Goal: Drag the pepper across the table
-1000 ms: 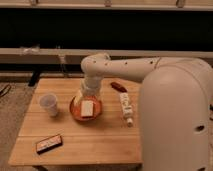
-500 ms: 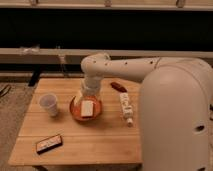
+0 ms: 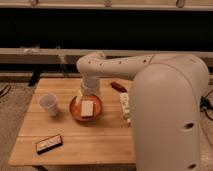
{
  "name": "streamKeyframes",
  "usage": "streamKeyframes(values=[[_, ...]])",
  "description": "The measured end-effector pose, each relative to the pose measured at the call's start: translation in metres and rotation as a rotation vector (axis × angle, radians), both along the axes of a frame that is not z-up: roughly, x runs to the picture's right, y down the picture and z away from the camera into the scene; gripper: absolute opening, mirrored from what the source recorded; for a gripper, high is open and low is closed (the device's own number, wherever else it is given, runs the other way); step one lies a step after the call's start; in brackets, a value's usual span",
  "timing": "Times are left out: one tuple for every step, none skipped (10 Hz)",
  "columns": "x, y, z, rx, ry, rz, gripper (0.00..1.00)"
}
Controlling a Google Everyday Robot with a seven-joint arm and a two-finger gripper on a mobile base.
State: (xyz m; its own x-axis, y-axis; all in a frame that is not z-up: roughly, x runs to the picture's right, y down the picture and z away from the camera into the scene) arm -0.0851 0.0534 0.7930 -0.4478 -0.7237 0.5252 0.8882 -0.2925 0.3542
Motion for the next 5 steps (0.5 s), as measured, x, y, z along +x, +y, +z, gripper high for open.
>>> streamKeyframes(values=[[0.014,-0.013,0.011,0.025,0.025,-0.038,0.80],[0.027,-0.031,0.024,0.052,0.041,-0.080,0.80],[0.033,-0.042,0.033,0.066,0.045,-0.105,0.80],[0.046,-0.056,0.044,0.081,0.051,-0.126,0.80],[0.057,-0.069,0.055,0.092,0.052,-0.139,0.80]])
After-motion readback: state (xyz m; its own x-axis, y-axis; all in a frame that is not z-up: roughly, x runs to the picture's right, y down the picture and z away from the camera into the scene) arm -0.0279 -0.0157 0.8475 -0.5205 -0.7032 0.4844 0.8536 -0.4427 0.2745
